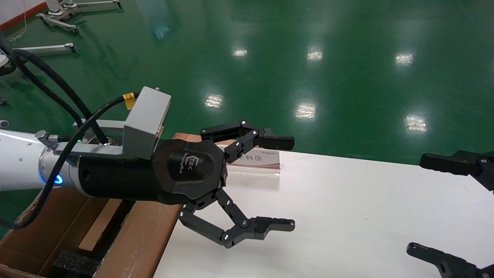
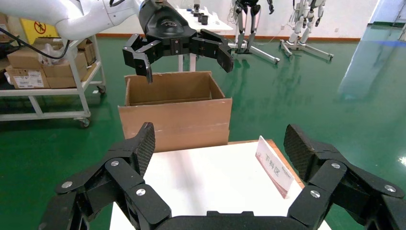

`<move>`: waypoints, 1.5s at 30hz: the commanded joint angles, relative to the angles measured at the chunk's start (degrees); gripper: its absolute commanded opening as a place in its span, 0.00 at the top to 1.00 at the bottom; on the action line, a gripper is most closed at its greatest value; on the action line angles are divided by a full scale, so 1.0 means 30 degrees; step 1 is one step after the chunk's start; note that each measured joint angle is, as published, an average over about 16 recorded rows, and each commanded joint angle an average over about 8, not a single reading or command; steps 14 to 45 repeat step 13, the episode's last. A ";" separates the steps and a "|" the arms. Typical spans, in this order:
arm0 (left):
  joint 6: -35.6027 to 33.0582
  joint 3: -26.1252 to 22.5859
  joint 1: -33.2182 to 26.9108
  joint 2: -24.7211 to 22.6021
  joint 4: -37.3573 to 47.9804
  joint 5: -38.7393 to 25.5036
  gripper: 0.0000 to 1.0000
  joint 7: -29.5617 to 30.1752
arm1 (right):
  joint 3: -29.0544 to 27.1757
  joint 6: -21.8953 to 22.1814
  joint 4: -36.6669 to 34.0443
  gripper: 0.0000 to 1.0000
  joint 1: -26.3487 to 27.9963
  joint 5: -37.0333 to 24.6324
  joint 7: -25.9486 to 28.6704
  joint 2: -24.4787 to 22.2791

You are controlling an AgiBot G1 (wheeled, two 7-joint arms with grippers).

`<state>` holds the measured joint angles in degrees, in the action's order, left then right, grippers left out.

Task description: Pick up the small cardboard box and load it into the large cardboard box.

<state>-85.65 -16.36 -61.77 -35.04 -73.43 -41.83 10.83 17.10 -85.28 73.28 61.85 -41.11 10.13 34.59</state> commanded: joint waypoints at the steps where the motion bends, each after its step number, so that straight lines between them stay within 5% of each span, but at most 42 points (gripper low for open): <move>1: 0.0001 0.0000 0.0000 0.0000 0.0000 0.0000 0.00 0.0000 | 0.0000 0.0000 0.0000 0.00 0.0000 0.0000 0.0000 0.0000; 45: 0.0001 0.0000 0.0000 0.0000 0.0000 0.0000 0.00 0.0000 | 0.0000 0.0000 0.0000 0.00 0.0000 0.0000 0.0000 0.0000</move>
